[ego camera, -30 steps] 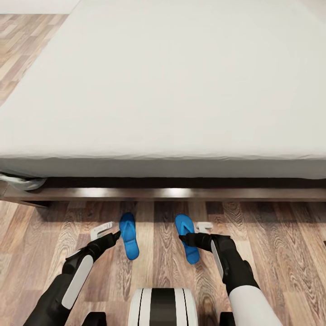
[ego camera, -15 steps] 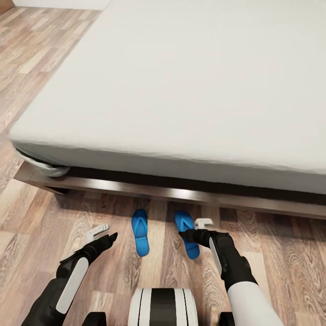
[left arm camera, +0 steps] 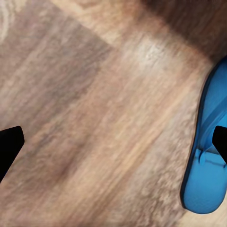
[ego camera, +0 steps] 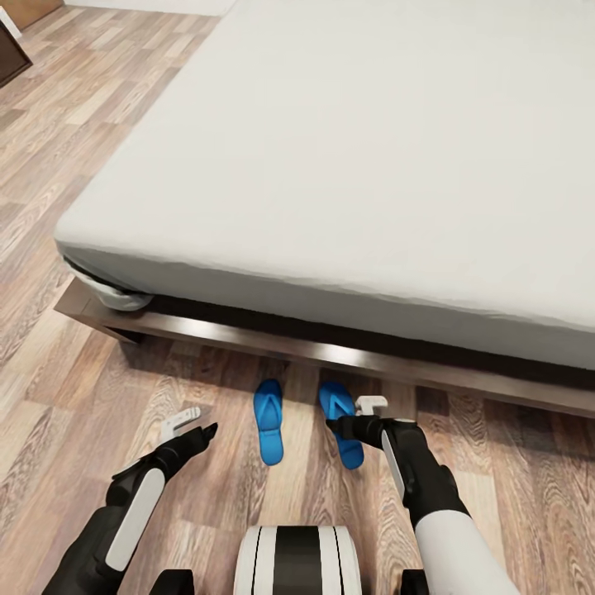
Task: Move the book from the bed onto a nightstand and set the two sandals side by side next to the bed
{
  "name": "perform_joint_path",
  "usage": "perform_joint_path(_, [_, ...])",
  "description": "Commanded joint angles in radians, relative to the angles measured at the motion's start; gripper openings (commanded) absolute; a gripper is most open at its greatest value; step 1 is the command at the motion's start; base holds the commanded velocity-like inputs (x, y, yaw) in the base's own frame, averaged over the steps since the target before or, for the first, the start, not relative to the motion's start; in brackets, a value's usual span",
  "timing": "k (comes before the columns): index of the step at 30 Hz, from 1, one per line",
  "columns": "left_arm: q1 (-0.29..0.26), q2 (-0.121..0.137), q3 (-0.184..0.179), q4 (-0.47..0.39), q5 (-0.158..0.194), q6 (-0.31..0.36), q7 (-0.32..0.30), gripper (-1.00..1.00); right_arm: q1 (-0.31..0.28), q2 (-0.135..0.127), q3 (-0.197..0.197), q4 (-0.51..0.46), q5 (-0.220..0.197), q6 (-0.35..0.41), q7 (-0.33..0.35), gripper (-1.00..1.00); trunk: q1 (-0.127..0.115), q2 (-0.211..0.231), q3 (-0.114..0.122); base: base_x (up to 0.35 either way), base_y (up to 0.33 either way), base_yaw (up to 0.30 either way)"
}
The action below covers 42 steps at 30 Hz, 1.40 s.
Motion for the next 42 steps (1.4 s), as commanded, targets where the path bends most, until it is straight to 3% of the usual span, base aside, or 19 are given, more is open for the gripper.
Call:
perform_joint_path(1, [-0.001,0.0,-0.002,-0.001,0.01,0.003,0.009,1.0,-0.005,0.001,-0.006,0.0,0.01,0.004,0.009,-1.0,0.0,0.0,-0.001,0.0,0.0,0.037])
perform_joint_path(15, [-0.003,-0.002,-0.003,-0.001,0.01,0.003,0.011,1.0,-0.041,0.001,-0.019,0.08,-0.002,0.002,-0.006,-1.0,0.0,0.0,-0.001,0.0,0.0,0.015])
perform_joint_path(20, [-0.003,-0.003,-0.004,-0.001,0.01,0.003,0.011,1.0,-0.081,0.001,-0.061,0.136,-0.059,0.002,-0.073,-1.0,0.0,0.0,-0.001,0.0,0.0,0.003])
perform_joint_path(25, [-0.003,-0.003,-0.005,-0.002,0.01,0.004,0.01,1.0,-0.122,0.001,-0.077,0.197,-0.118,-0.007,-0.109,-1.0,0.0,0.0,-0.001,0.0,0.0,0.001])
perform_joint_path(33, [-0.004,-0.004,-0.006,-0.002,0.01,0.004,0.01,1.0,-0.167,0.001,-0.086,0.285,-0.153,-0.052,-0.137,-1.0,0.0,0.0,-0.001,0.0,0.0,0.0])
perform_joint_path(42, [-0.004,-0.004,-0.007,-0.003,0.01,0.004,0.01,1.0,-0.184,0.001,-0.088,0.346,-0.163,-0.126,-0.171,-1.0,0.0,0.0,-0.001,0.0,0.0,0.0])
